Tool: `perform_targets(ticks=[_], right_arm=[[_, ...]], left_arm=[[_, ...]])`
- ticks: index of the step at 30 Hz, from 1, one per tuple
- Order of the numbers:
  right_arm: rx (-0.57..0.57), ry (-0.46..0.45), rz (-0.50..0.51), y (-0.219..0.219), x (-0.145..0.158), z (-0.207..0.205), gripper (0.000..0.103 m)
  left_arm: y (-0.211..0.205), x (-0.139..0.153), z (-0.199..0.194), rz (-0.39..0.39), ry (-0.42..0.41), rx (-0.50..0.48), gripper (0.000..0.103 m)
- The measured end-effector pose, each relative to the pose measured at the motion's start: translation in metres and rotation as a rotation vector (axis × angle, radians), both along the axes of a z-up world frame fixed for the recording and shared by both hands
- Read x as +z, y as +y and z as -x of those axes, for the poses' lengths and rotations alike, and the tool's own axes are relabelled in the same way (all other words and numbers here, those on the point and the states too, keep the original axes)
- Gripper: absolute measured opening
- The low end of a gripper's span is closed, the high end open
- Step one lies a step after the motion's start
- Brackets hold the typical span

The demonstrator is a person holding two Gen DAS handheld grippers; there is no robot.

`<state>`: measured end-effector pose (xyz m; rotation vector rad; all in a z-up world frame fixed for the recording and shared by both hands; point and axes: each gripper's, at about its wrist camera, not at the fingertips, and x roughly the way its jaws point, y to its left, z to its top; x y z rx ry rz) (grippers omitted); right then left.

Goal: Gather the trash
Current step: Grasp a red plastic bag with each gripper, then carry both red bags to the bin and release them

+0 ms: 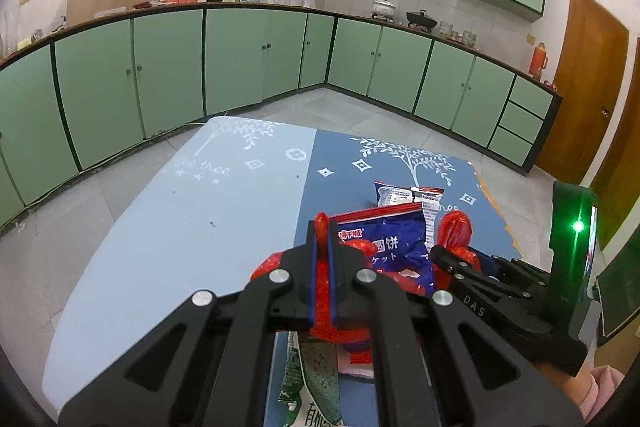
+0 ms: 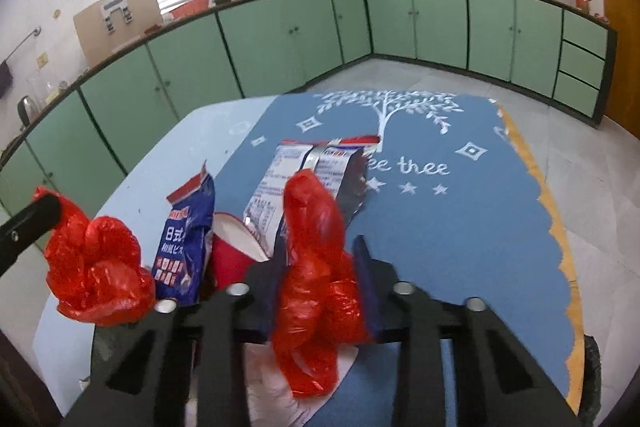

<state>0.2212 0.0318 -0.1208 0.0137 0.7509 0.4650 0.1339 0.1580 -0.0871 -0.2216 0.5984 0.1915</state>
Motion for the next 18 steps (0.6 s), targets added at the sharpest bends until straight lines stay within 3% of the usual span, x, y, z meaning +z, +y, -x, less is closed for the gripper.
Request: perform_targets(ticks=[4, 18], right_arm=[[-0.001, -0.013, -0.02, -0.004, 0.007, 0.005, 0.02], [-0.011, -0.099, -0.079, -0.037, 0.056, 0.042, 0.018]], left_arm=[[0.001, 0.001, 0.001, 0.002, -0.005, 0.001, 0.003], [0.011, 0.017, 0.034, 0.041, -0.041, 0.007, 0.003]])
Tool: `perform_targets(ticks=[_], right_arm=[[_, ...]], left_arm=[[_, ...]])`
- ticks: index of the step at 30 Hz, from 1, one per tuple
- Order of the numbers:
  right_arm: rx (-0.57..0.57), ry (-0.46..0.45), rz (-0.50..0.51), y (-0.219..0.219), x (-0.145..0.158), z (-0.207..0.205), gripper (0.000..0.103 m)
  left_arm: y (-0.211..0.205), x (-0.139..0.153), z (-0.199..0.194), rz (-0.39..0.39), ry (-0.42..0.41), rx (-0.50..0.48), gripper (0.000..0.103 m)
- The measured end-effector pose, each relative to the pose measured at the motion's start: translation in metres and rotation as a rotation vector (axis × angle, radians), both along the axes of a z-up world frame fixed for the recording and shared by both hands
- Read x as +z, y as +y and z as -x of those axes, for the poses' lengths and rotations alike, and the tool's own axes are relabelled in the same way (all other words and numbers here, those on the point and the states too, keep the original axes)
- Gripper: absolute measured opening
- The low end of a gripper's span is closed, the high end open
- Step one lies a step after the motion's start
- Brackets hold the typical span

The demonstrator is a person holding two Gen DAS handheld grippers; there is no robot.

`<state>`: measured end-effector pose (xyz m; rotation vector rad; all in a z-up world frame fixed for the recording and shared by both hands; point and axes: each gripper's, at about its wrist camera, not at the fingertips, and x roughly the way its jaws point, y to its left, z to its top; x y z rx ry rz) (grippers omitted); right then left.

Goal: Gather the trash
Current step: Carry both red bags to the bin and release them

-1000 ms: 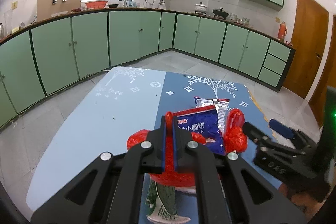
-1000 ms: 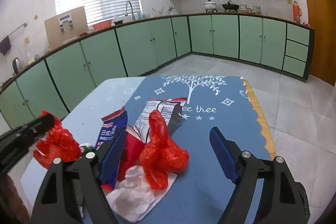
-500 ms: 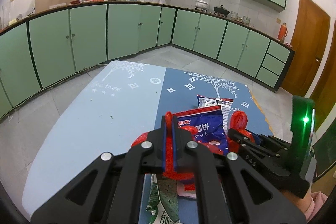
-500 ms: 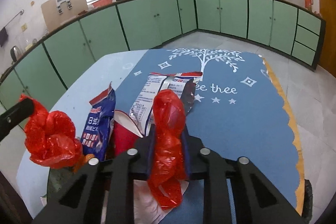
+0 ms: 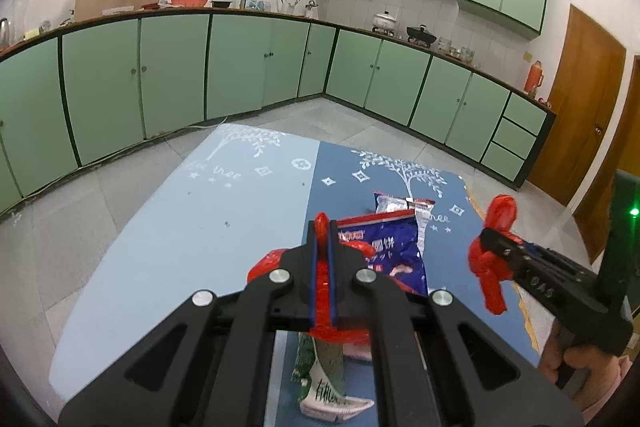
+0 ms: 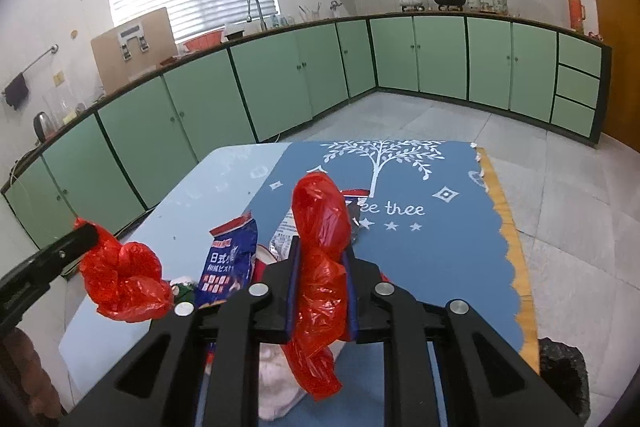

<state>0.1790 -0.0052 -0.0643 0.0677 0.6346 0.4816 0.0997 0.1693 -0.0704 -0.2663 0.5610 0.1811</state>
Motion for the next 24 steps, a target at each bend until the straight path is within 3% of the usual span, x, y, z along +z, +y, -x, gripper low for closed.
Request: perform_targets(ticks=[5, 10, 17, 24], right_arm=[[-0.001, 0.004, 0.002, -0.014, 0.0, 0.012, 0.018], [-0.039, -0.009, -0.011, -0.042, 0.008, 0.024, 0.018], [-0.122, -0.035, -0.049, -0.103, 0.027, 0.045, 0.018], [-0.27, -0.018, -0.039, -0.178, 0.021, 0.072, 0.018]], left_arm=[[-0.006, -0.004, 0.004, 0.001, 0.015, -0.01, 0.003], [-0.032, 0.011, 0.005, -0.024, -0.031, -0.068, 0.003], [-0.093, 0.03, -0.004, -0.018, -0.081, -0.238, 0.003], [-0.163, 0.023, -0.021, 0.002, -0.071, -0.42, 0.003]])
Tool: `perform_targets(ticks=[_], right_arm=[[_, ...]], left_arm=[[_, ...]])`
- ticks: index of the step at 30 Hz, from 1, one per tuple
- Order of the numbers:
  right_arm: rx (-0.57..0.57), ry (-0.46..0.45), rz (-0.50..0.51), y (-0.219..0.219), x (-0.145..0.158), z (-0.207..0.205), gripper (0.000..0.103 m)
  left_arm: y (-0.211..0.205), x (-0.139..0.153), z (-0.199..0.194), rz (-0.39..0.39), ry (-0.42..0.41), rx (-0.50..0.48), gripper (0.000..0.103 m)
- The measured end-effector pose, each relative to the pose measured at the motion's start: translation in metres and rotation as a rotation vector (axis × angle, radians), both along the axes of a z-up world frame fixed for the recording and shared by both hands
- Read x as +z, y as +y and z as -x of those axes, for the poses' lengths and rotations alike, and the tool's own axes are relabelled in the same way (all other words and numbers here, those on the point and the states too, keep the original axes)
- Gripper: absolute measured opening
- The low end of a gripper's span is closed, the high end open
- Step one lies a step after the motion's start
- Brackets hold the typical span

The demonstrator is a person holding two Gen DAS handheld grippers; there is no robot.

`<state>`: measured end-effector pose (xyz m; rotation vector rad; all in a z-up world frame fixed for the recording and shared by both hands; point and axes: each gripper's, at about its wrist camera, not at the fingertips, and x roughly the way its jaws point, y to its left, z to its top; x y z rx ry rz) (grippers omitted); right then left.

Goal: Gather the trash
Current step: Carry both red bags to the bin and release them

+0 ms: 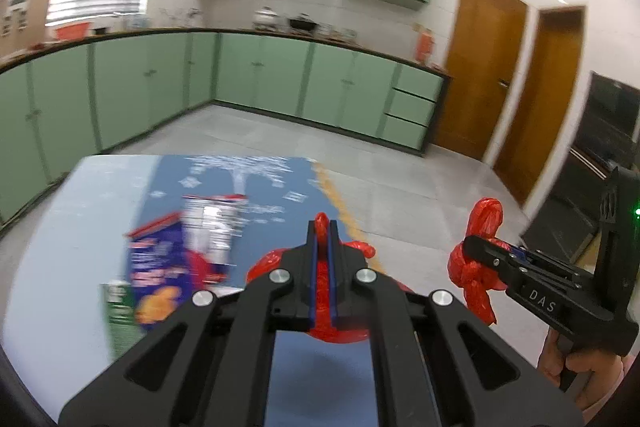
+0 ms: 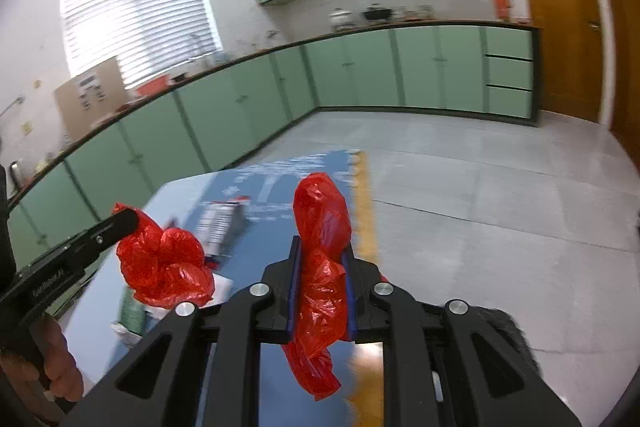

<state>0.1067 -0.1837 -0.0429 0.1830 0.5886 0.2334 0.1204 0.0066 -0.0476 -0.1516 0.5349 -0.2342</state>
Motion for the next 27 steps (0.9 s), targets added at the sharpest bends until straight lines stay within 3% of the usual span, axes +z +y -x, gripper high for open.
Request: perform_targets(ticks=[8, 18, 20, 22, 24, 25, 27], right_arm=[[-0.167, 0.05, 0.037, -0.073, -0.022, 0.027, 0.018], [-0.26, 0.144, 0.018, -0.117, -0.06, 0.034, 0.019], [-0.272, 0.164, 0.015, -0.122, -0.069, 0.037, 0.024], [-0.277, 0.182, 0.017, -0.127, -0.077, 0.038, 0.033], [-0.286, 0.188, 0.017, -0.128, -0.078, 0.035, 0.045], [-0.288, 0.188, 0.016, -0.129, -0.078, 0.036, 0.052], [-0.288, 0.18, 0.017, -0.128, -0.077, 0.036, 0.055]], left_arm=[[-0.079, -0.024, -0.01, -0.004, 0.045, -0.194, 0.003], [-0.149, -0.055, -0.025, -0.027, 0.135, -0.347, 0.005], [-0.151, -0.059, -0.028, -0.033, 0.153, -0.361, 0.008], [-0.152, -0.062, -0.027, -0.04, 0.161, -0.358, 0.024], [-0.15, -0.061, -0.026, -0.041, 0.161, -0.35, 0.032], [-0.148, -0.061, -0.026, -0.041, 0.161, -0.344, 0.033], [-0.145, -0.059, -0.026, -0.035, 0.163, -0.333, 0.033]])
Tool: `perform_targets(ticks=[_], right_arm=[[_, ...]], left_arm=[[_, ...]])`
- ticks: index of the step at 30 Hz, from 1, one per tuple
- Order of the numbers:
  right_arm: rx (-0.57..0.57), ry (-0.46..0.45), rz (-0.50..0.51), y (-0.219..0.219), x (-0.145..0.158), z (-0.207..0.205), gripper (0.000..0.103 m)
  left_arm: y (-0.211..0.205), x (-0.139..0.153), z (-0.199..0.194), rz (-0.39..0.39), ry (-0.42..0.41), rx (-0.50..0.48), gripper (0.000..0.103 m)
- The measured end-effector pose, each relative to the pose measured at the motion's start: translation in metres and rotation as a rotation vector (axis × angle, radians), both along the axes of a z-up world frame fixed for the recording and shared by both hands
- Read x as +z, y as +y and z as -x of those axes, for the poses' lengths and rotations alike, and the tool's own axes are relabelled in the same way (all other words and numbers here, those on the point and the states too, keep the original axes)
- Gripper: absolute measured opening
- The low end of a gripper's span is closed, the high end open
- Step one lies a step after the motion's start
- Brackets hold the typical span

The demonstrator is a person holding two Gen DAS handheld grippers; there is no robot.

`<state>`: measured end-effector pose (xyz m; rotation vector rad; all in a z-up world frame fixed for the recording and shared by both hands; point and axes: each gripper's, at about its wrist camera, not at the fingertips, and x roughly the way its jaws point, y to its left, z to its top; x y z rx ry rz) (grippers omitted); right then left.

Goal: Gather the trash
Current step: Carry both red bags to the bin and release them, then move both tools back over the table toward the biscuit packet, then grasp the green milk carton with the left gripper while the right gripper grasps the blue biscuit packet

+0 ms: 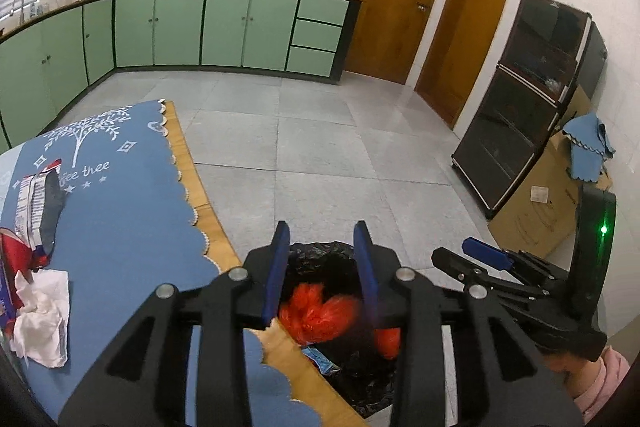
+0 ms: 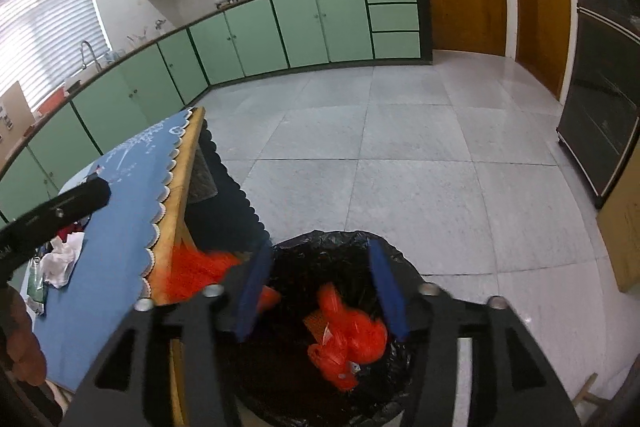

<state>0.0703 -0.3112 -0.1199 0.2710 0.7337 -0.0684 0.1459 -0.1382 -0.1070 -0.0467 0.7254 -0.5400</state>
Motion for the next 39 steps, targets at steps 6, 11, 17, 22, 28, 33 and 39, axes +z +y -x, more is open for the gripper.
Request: perform_targets(ticks=[6, 11, 17, 22, 28, 33, 39], right_arm=[[0.018, -0.053, 0.029, 0.013, 0.018, -0.001, 0.071], [0.064, -0.116, 0.051, 0.044, 0.04, -0.006, 0.088], [0.188, -0.168, 0.032, 0.099, 0.056, -0.016, 0.094], [0.307, -0.186, 0.019, 0.151, 0.053, -0.023, 0.094], [0.398, -0.2, 0.002, 0.205, 0.044, -0.028, 0.094], [0.44, -0.194, 0.011, 0.232, 0.041, -0.031, 0.094], [0.448, -0.186, 0.032, 0.241, 0.041, -0.035, 0.094]], left_arm=[[0.024, 0.015, 0.011, -0.005, -0.051, 0.069, 0.048], [0.071, 0.027, 0.025, -0.042, -0.109, 0.205, 0.059], [0.146, 0.031, 0.048, -0.146, -0.162, 0.444, 0.069], [0.205, 0.017, 0.072, -0.248, -0.148, 0.629, 0.075], [0.254, -0.005, 0.079, -0.238, -0.059, 0.724, 0.075], [0.271, -0.024, 0.07, -0.196, 0.005, 0.714, 0.077], [0.281, -0.045, 0.051, -0.183, 0.07, 0.709, 0.078]])
